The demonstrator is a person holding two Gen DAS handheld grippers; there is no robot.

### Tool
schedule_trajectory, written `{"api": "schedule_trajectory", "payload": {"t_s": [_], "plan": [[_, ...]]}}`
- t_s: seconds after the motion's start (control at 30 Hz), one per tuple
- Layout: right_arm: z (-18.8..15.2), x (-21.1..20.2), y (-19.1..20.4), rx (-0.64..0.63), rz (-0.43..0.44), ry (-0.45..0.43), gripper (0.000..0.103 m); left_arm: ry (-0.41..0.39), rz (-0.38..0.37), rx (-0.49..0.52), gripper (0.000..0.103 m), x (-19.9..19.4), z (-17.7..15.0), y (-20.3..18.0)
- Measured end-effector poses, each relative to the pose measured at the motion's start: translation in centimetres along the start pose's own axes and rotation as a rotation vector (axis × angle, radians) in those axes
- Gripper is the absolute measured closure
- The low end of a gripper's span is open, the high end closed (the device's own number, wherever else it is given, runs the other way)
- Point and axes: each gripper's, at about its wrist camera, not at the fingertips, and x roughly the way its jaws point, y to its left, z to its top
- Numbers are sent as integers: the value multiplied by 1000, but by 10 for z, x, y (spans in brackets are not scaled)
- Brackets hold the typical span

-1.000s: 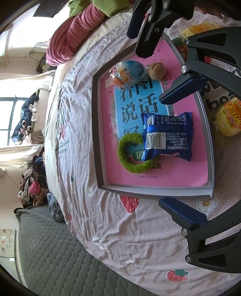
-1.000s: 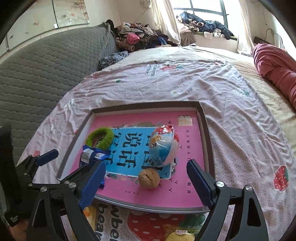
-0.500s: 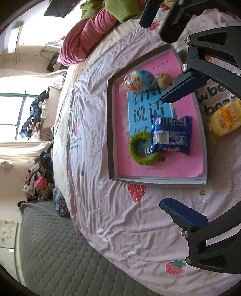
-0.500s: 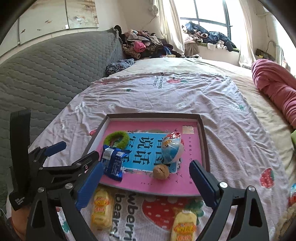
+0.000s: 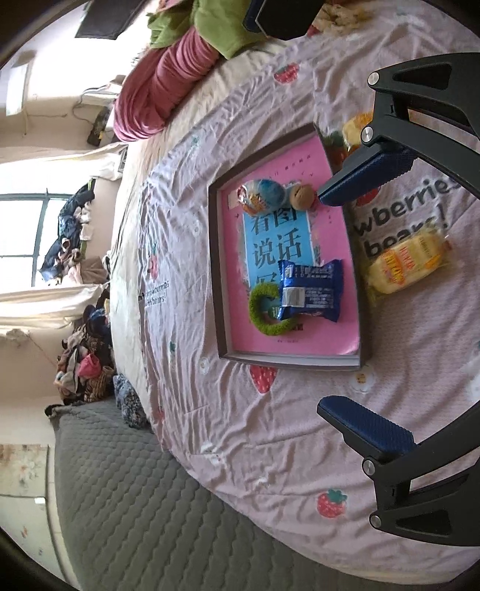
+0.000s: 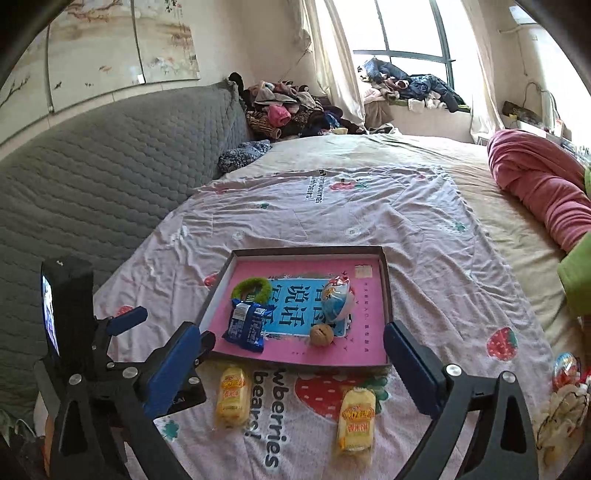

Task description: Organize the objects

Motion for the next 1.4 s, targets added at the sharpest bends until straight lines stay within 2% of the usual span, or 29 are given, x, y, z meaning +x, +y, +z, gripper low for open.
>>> {"api": "schedule_trajectory", "payload": {"t_s": [0.4,0.73,1.03,1.13,1.4], "plan": [[-10,-66,2,22,43,-55,3,-74,23,-19,1,-85,-15,-2],[-34,-107,1,-17,0,-76,2,-117,11,1,1,-125,-43,-8],[-67,-96,-8,-54,-44,-24,2,-84,1,3,1,-111,-75,-12],[-77,-82,-12,-64,-48,1,2,-68,-6,7,1,-95,-83,-18],[-94,-45,-24,-81,-83,71,2,34,-19,-8,1,-45,-97,-23]]}}
